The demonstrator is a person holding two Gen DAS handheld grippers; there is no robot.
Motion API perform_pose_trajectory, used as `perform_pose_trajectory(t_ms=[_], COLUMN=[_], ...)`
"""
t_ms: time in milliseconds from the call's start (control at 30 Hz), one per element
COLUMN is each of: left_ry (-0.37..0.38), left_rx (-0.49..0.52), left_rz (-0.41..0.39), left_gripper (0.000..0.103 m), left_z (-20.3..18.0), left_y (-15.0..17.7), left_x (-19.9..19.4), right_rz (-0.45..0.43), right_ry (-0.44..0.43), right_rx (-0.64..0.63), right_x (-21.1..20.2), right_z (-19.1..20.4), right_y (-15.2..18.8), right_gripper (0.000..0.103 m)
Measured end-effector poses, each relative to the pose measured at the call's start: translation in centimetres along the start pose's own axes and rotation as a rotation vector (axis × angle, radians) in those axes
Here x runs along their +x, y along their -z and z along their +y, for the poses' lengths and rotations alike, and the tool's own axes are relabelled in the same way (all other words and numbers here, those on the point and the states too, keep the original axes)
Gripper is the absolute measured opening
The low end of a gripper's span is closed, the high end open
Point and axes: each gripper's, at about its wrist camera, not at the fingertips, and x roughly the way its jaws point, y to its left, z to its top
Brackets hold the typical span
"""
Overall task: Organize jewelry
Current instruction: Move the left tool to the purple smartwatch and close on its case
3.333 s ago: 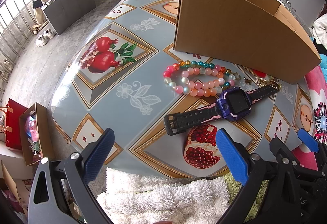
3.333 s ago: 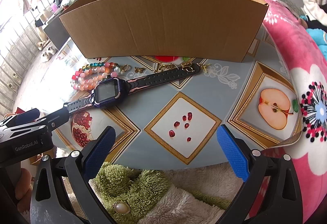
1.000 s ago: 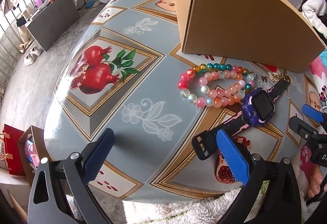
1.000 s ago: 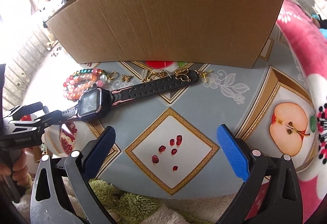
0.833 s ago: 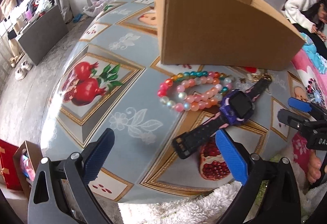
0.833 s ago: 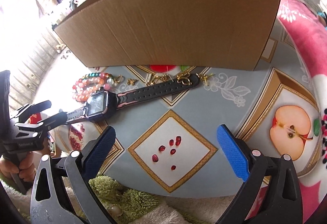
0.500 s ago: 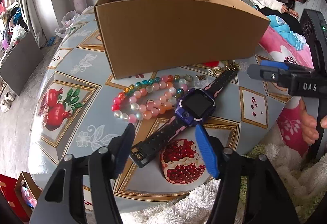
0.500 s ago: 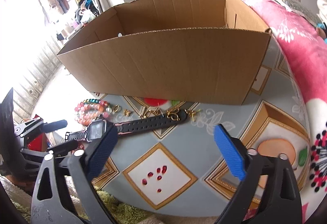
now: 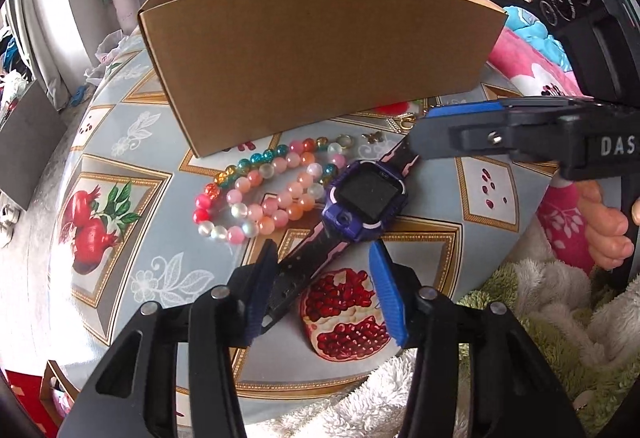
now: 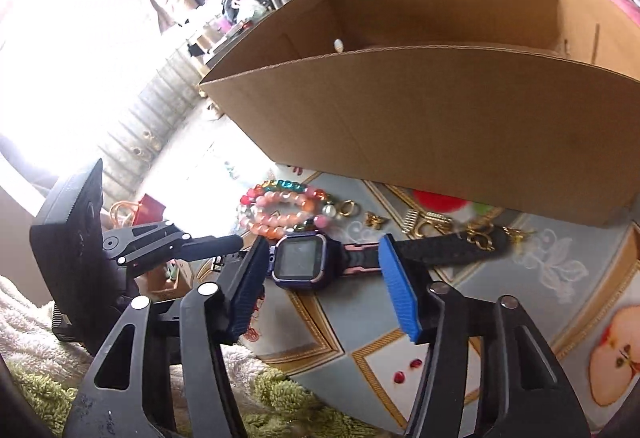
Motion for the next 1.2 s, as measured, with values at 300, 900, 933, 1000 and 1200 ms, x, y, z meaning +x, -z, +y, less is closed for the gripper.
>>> perform_pose_trajectory(t_ms=[300,900,933,1000,1200], left_ry=[0.107,0.046,0.037,0.034,0.03], left_rx=[0.032,0.142,0.149,0.159,0.159], left_rz=[0.009,0.002,0.001,0.0,-0.023], left_gripper=[0.047,0.048,0.048,0.05,0.05], left_z=[-1.7,-4.9,-5.1,-5.3,-5.7], left_y=[-0.1,-1.2,-1.3,-1.2,-1.3], left_x=[0.6,3.2,3.4,3.6,4.0], right_rz=[0.06,0.179,0.179,0.175,0.164], right_ry=[-0.03,-0.05,-0.056,-0.065,-0.11], right_rx=[0.023,-0.001,0.005,0.02,0.092], right_x=[1.7,2.4,2.6,2.7,2.5], right_z=[0.2,0.8,0.8,0.8,-0.2], right_y=[-0.3,1.7,1.6,1.8,2.1], right_gripper=[0.022,0.013,0.013,0.013,0.013])
